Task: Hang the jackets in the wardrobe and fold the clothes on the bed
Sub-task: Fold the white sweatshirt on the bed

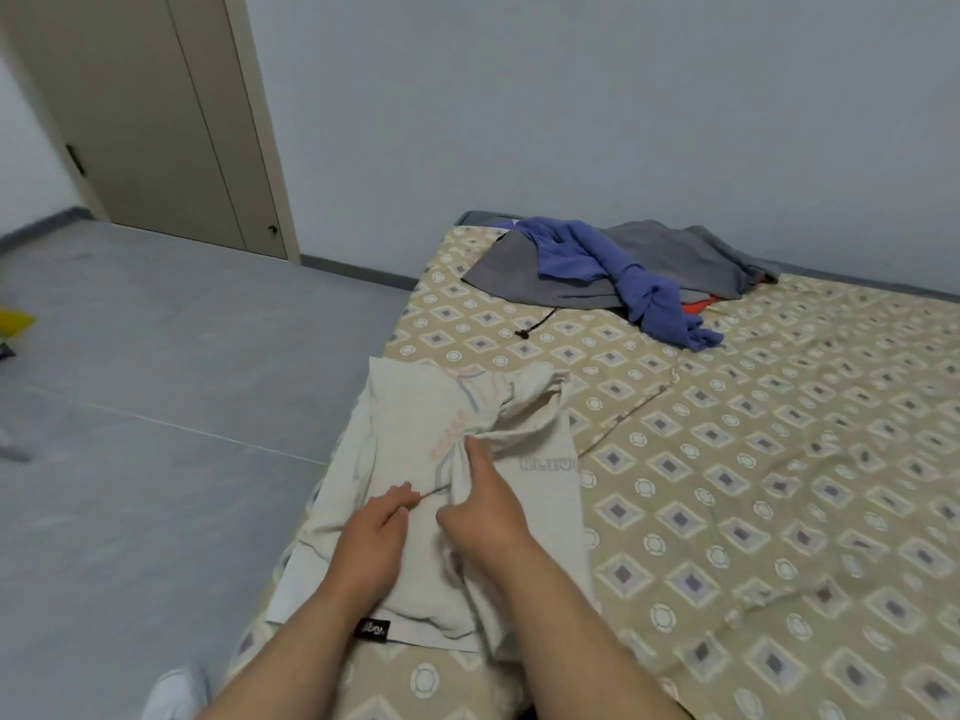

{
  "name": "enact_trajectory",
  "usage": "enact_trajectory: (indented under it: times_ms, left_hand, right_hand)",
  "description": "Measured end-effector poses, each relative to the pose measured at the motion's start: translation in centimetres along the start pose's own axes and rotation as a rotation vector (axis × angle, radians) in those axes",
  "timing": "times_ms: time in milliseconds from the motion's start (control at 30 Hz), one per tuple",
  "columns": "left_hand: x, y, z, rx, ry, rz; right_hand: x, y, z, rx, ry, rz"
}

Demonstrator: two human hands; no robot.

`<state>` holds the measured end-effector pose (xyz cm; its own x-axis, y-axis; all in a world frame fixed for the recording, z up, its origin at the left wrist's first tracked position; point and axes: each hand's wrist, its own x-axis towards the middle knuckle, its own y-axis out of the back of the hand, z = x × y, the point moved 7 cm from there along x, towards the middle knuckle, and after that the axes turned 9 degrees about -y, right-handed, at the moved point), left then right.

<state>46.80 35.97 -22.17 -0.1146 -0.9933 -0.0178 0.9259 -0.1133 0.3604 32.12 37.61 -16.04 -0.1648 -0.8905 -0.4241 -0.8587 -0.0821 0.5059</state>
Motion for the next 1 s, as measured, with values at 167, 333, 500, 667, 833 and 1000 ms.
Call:
enact_trajectory:
  times_ms: [167, 333, 500, 667, 833, 1000]
  left_hand:
    - [1.3, 2.6, -0.8, -0.181, 0.141, 0.203]
    - [6.9, 3.4, 0.7, -0.132, 0.223, 0.09]
    - [12.9, 2.1, 3.3, -0.01, 0.227, -0.078]
    - [15.9, -0.9, 3.9, 0.041, 0.337, -0.325]
    - [17.3, -1.2, 3.7, 0.207, 0.351, -0.433]
    - [17.8, -1.2, 3.4, 0.05, 0.392, -0.435]
  right_hand:
    - [1.3, -3.8, 1.2, -0.254, 0.005, 0.058]
    - [3.3, -3.6, 0.7, -0.321, -0.084, 0.078]
    - [3.5, -4.2, 0.9, -0.355, -0.177, 0.015]
    - [2.6, -5.8, -0.9, -0.35, -0.098, -0.129]
    - [2.3, -6.1, -2.8, -0.201, 0.007, -0.079]
    - [2.5, -6.7, -1.9, -0.372, 0.007, -0.058]
